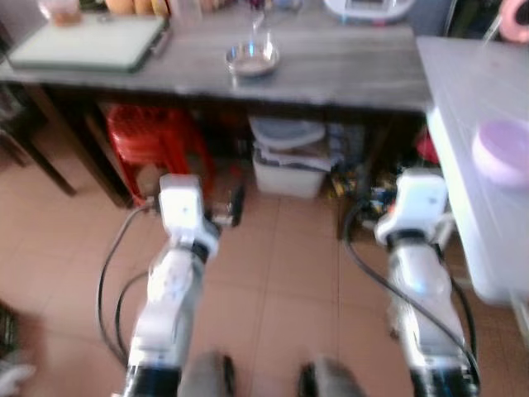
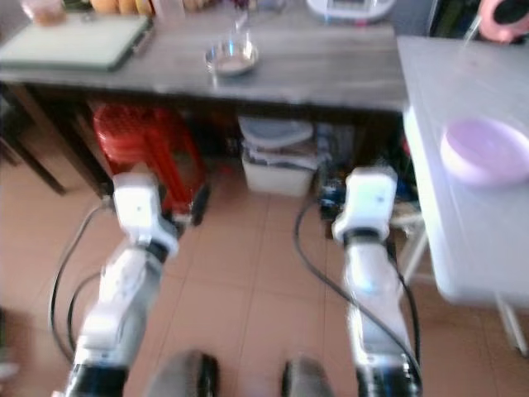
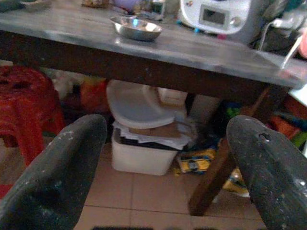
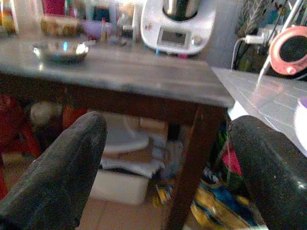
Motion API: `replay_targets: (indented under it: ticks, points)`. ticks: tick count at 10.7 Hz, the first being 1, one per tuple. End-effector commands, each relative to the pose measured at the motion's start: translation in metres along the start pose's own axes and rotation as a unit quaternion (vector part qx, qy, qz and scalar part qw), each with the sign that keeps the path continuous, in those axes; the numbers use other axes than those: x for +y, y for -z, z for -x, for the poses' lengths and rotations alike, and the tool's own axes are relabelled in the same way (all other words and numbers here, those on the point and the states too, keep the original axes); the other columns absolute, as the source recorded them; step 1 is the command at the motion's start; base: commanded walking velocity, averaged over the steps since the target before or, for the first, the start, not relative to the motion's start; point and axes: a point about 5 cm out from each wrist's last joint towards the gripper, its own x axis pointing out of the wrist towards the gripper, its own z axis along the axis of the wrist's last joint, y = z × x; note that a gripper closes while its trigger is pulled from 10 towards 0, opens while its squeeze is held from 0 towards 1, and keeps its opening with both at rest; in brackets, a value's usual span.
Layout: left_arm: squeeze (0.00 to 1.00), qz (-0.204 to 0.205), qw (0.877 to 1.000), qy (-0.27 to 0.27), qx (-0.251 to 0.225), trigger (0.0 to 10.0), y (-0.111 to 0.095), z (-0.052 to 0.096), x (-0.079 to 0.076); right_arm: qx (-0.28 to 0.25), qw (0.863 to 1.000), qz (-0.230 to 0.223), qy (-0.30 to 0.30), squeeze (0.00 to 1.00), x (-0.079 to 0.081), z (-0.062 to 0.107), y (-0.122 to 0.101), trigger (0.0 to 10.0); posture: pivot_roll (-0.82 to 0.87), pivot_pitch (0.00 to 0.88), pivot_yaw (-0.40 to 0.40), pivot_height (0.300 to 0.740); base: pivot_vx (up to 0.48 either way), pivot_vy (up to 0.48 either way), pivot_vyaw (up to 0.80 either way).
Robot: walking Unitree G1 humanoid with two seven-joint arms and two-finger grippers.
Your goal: Setting the table
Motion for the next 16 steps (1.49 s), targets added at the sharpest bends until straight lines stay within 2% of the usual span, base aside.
replay_targets:
  ticks: [1, 2, 10, 12, 13, 15, 16]
  points:
    - [0.00, -0.002, 1.000, 0.002, -0.006, 10.0, -0.002, 0.000, -0.002, -0.009, 1.000, -0.003, -0.003, 0.00, 0.002, -0.001, -0.005, 10.0, -0.04, 0.145, 0.029, 0.740, 0.000, 0.000, 0.00]
    - [0.00, 0.004, 1.000, 0.013, -0.009, 10.0, -0.003, 0.001, -0.005, -0.010, 1.000, -0.002, -0.004, 0.00, 0.002, -0.001, -0.005, 10.0, -0.04, 0.146, 0.030, 0.740, 0.000, 0.000, 0.00]
    - [0.00, -0.003, 1.000, 0.008, -0.011, 10.0, -0.005, 0.001, -0.004, -0.014, 1.000, -0.002, -0.008, 0.00, 0.002, -0.001, -0.008, 10.0, -0.04, 0.155, 0.032, 0.740, 0.000, -0.472, 0.00]
    - [0.00, -0.033, 0.999, -0.031, -0.002, 10.0, -0.001, 0.016, 0.014, -0.008, 1.000, -0.001, -0.005, 0.00, -0.005, 0.013, -0.005, 10.0, -0.03, 0.148, 0.037, 0.740, 0.000, -0.472, 0.00]
    - [0.00, -0.051, 0.997, -0.061, 0.006, 10.0, 0.002, 0.025, 0.024, 0.007, 1.000, -0.001, -0.003, 0.00, -0.009, 0.027, 0.000, 10.0, -0.03, 0.145, 0.039, 0.740, 0.000, -0.307, 0.00]
    - [0.00, -0.055, 0.993, -0.109, 0.003, 10.0, 0.000, 0.034, 0.040, 0.027, 1.000, 0.008, -0.007, 0.00, -0.011, 0.049, 0.007, 10.0, -0.03, 0.137, 0.044, 0.740, 0.000, 0.000, 0.00]
    - [0.00, -0.062, 0.992, -0.114, 0.001, 10.0, -0.003, 0.035, 0.043, 0.025, 1.000, 0.017, -0.008, 0.00, -0.013, 0.050, 0.006, 10.0, -0.04, 0.133, 0.047, 0.740, 0.000, 0.000, 0.00]
